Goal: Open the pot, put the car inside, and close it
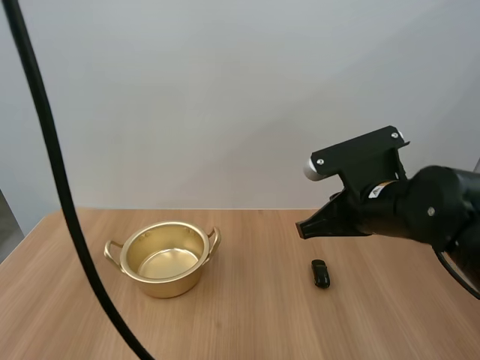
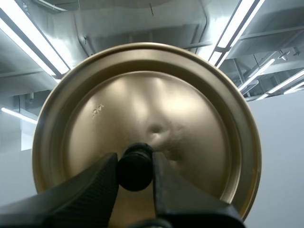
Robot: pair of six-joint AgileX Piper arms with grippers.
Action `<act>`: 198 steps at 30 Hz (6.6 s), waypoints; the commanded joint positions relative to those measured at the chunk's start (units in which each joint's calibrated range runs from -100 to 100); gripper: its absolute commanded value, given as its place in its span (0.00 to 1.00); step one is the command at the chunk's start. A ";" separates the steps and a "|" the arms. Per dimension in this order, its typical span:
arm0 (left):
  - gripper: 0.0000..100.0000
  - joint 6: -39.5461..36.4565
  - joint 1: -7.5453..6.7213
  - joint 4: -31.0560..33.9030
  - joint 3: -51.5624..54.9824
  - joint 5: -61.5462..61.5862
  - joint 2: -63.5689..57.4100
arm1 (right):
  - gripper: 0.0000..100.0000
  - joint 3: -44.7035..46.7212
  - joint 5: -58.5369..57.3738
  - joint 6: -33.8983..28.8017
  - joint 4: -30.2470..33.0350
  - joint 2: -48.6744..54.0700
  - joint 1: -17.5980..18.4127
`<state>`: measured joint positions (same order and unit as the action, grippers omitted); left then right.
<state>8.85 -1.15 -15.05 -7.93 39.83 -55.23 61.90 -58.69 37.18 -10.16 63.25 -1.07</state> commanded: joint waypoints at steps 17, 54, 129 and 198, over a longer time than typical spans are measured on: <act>0.00 0.02 0.05 0.70 -0.53 2.01 0.57 | 0.53 -8.24 -3.17 -5.50 5.81 -32.90 -0.97; 0.00 0.87 0.05 0.98 -0.53 3.38 1.29 | 0.88 -8.52 2.03 -1.83 -0.37 -50.07 -0.97; 0.00 4.51 1.31 -0.12 -0.67 10.46 1.29 | 0.00 -35.14 -14.49 24.56 -32.08 -38.65 16.05; 0.00 4.51 2.25 -4.50 -5.42 7.36 1.17 | 0.77 -35.14 16.38 23.91 -15.58 -70.14 27.30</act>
<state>13.33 1.08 -19.56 -13.30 47.13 -54.09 26.91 -42.48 61.11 -25.08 -8.22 26.22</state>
